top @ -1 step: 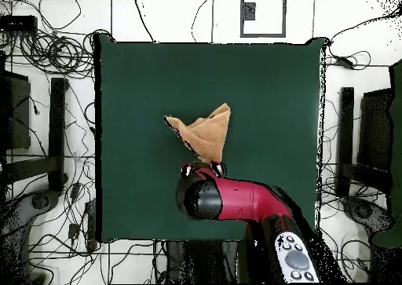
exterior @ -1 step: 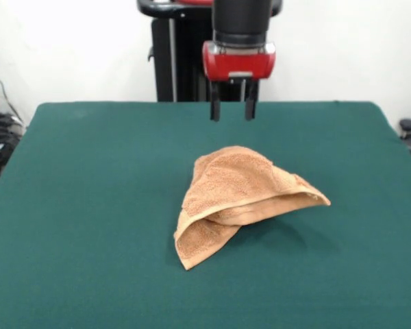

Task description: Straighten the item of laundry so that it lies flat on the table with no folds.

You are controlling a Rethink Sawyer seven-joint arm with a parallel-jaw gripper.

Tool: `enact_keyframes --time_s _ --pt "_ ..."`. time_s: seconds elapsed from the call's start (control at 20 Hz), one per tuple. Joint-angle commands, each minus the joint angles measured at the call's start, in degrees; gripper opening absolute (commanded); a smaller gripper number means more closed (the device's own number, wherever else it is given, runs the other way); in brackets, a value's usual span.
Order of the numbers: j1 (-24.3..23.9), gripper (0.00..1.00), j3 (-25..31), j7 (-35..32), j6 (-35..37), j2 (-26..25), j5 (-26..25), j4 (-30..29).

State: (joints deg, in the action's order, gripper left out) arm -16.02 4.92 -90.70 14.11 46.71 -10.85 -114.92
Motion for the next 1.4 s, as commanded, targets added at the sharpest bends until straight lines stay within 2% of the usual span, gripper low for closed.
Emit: enact_keyframes --time_s 0.05,0.4,0.65,1.15,1.4 --pt "1.19 1.00 4.19 -8.40 5.35 2.51 2.79 -4.72" --pt "4.36 1.00 2.63 -8.22 9.90 -6.50 3.80 8.16" --pt "5.58 1.00 2.13 -8.56 11.27 -10.73 4.57 14.31" --pt "4.65 1.00 3.03 -6.66 14.35 -12.82 5.15 18.79" --pt "4.92 1.00 2.93 -5.65 16.69 -15.29 4.63 23.87"
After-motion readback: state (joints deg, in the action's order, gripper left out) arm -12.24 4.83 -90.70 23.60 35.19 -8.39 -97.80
